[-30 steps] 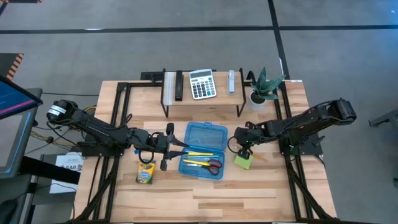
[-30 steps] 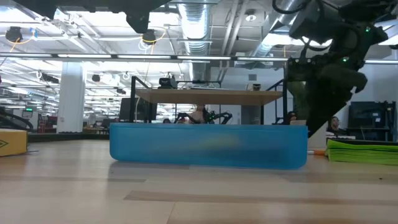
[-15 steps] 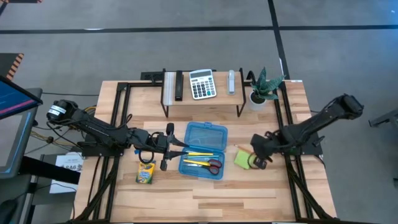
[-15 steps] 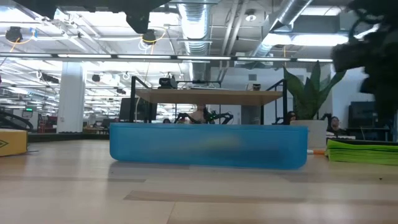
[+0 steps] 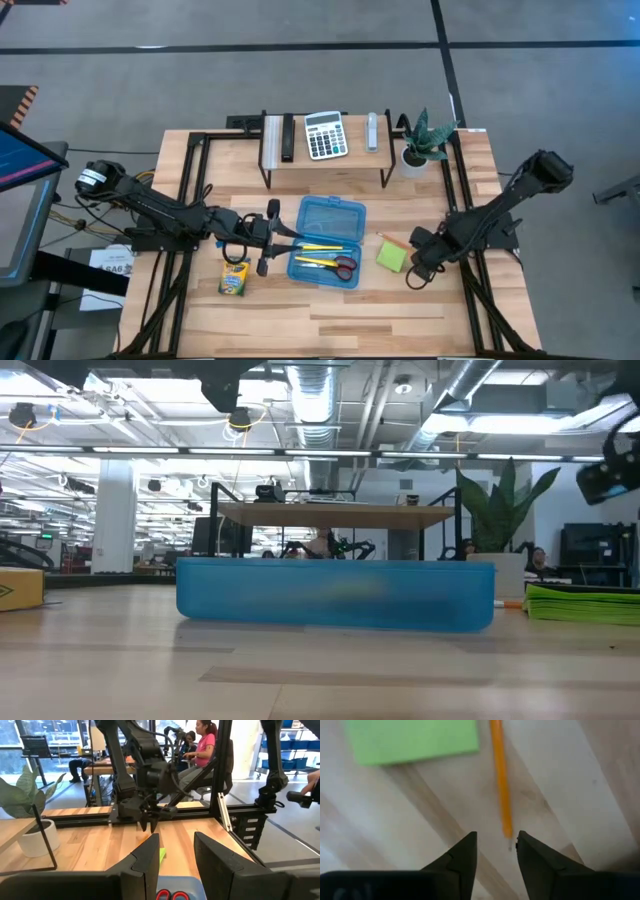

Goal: Pack school essentials
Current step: Put the yellow pencil into the blue supply box

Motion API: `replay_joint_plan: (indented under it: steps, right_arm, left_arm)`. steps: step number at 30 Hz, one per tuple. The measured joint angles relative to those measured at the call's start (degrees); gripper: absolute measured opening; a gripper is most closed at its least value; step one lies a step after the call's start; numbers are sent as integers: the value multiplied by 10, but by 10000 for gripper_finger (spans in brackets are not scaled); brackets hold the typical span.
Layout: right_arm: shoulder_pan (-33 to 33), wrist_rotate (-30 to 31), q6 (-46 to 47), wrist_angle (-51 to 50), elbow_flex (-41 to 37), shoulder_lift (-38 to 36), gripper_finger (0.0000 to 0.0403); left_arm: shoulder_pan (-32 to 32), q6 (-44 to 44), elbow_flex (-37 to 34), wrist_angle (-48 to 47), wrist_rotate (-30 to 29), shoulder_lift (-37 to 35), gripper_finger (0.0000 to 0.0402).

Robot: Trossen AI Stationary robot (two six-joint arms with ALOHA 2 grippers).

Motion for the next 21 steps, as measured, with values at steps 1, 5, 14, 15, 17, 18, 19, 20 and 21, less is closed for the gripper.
replay_joint_plan:
  steps: [1,5,14,15,17,18,19,20,21]
  right_arm:
    - [1,-5,-2,4,-6,7,165]
    - [1,-33,-4,34,-37,28,177]
    - [1,-34,-16,87,-69,29,142]
    - [1,-34,-20,89,-69,29,132]
    - [1,-30,-22,93,-69,29,110]
    - [1,-29,-23,94,-69,29,98]
    - [2,-28,-24,96,-70,29,87]
    - [1,-28,-28,99,-70,29,76]
    - [1,-27,-31,100,-70,29,66]
  left_arm:
    - [0,1,0,-1,0,0,107]
    - [0,2,0,-1,0,0,107]
    - [0,3,0,-1,-1,0,107]
    - [0,3,0,-1,-1,0,107]
    - [0,3,0,-1,-1,0,107]
    - [0,3,0,-1,-1,0,107]
    - [0,3,0,-1,-1,0,107]
    - [0,3,0,-1,-1,0,107]
    - [0,3,0,-1,-1,0,107]
